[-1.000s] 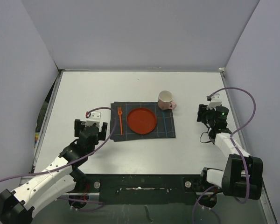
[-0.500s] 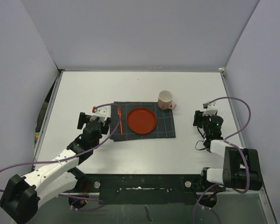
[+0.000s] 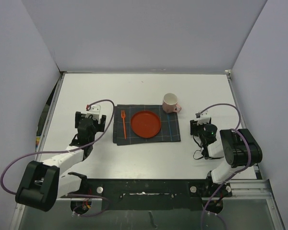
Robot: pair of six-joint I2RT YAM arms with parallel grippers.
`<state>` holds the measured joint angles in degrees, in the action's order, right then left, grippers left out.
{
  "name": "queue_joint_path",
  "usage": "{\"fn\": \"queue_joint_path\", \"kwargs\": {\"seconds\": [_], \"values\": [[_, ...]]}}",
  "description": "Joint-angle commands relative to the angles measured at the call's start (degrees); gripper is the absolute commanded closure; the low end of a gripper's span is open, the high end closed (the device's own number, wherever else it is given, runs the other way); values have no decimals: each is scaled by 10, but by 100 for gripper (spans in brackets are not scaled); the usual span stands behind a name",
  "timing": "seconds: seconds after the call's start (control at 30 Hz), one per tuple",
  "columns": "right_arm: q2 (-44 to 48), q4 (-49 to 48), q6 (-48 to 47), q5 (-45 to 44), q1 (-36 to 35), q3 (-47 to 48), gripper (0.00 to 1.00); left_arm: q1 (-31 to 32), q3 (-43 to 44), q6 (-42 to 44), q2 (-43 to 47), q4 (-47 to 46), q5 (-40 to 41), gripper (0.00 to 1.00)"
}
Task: Set the dinner table for one person
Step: Reset both arms
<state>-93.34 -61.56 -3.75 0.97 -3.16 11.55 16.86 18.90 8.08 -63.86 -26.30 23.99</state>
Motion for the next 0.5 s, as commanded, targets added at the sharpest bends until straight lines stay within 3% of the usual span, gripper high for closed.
{"fn": "queue_joint_path", "kwargs": {"seconds": [0.0, 0.23, 0.3, 0.47], "values": [[1, -83, -19, -43, -10, 17, 46, -17, 0, 31, -73, -145, -96, 5], [2, -119, -36, -30, -17, -2, 47, -27, 9, 58, -233, -267, -156, 8], [-4, -139, -36, -30, -18, -10, 47, -42, 14, 32, -216, -227, -184, 13], [-4, -141, -34, -34, -18, -12, 46, -95, -12, 6, -209, -266, -273, 19]]}}
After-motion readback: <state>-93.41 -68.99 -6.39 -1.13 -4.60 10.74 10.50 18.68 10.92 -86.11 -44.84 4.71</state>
